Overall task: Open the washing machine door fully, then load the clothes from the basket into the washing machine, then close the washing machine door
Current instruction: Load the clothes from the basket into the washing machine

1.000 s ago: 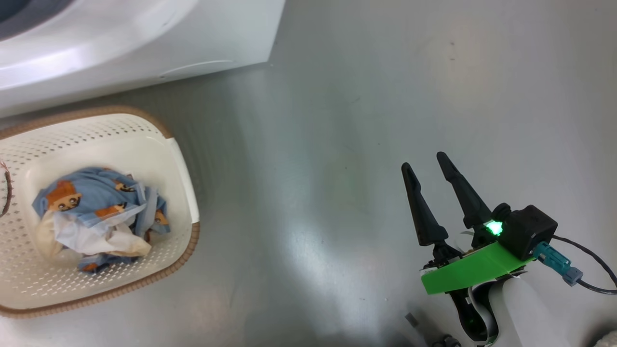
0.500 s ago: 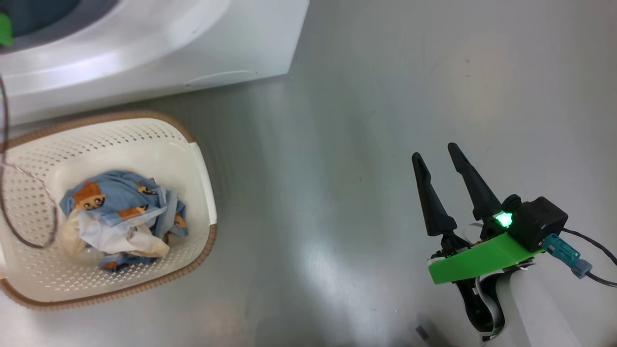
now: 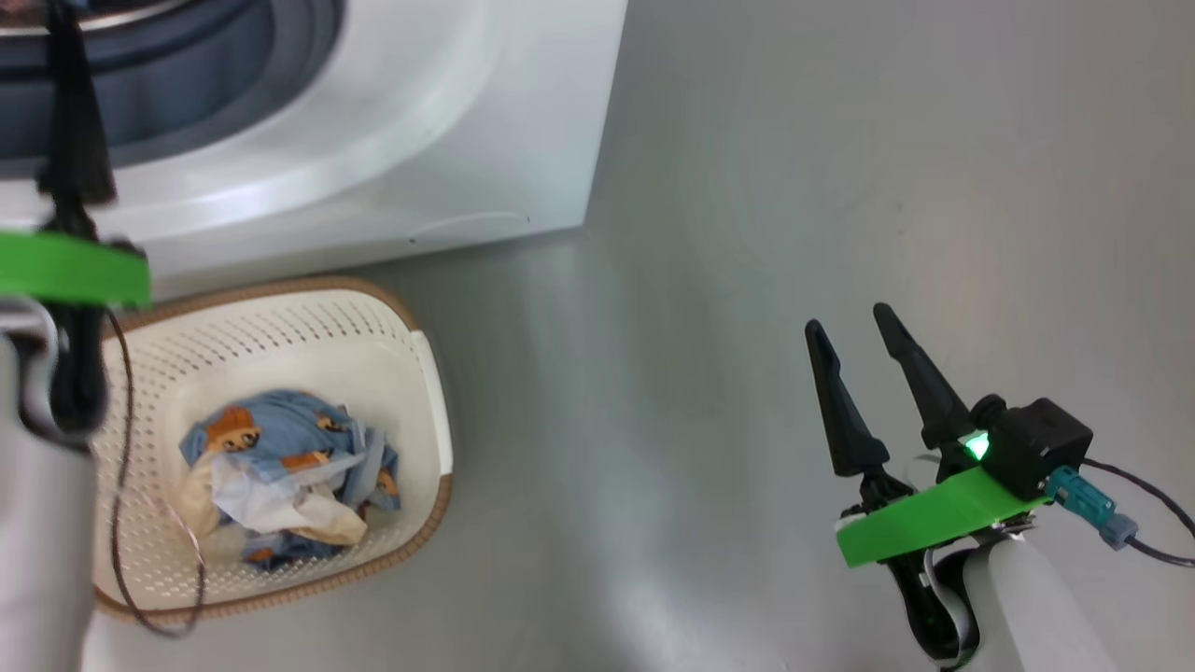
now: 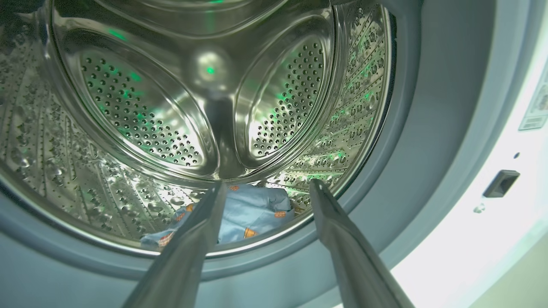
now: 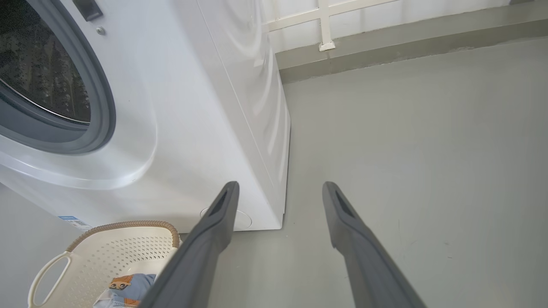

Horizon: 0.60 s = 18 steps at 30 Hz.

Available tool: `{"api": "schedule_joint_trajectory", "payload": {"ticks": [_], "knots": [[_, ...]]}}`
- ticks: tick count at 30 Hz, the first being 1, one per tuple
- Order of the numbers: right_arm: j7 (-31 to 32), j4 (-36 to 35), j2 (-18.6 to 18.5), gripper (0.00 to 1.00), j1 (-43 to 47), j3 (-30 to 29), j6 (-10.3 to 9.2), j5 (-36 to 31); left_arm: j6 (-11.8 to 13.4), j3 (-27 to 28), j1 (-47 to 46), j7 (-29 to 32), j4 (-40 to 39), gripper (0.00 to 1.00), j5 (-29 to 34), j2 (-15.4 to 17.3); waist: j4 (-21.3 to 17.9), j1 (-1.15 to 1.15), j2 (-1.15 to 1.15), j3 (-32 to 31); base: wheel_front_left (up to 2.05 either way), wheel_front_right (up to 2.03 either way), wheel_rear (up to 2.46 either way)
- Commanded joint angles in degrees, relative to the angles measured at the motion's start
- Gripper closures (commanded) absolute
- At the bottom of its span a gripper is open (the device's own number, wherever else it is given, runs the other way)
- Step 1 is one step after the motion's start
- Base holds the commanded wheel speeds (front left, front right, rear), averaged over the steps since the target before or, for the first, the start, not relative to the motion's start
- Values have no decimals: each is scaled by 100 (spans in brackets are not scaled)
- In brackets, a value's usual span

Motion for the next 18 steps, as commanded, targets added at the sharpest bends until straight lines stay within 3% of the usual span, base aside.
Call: {"api": "schedule_joint_trajectory", "payload": {"ticks": [1,12,18], "knots": [[-27,-99,8,0,190,114,35,-85,-17,219,147,-21,-194,0,59,232,81,0,0,-297,0,0,0],[-27,12,8,0,416,32,35,-160,-17,1118,1909,-21,-1278,0,637,-311,205,0,0,-1051,0,0,0],[-27,67,8,0,556,40,35,-176,-18,1343,2753,-21,-1752,0,985,-620,241,0,0,-1434,0,0,0]]}}
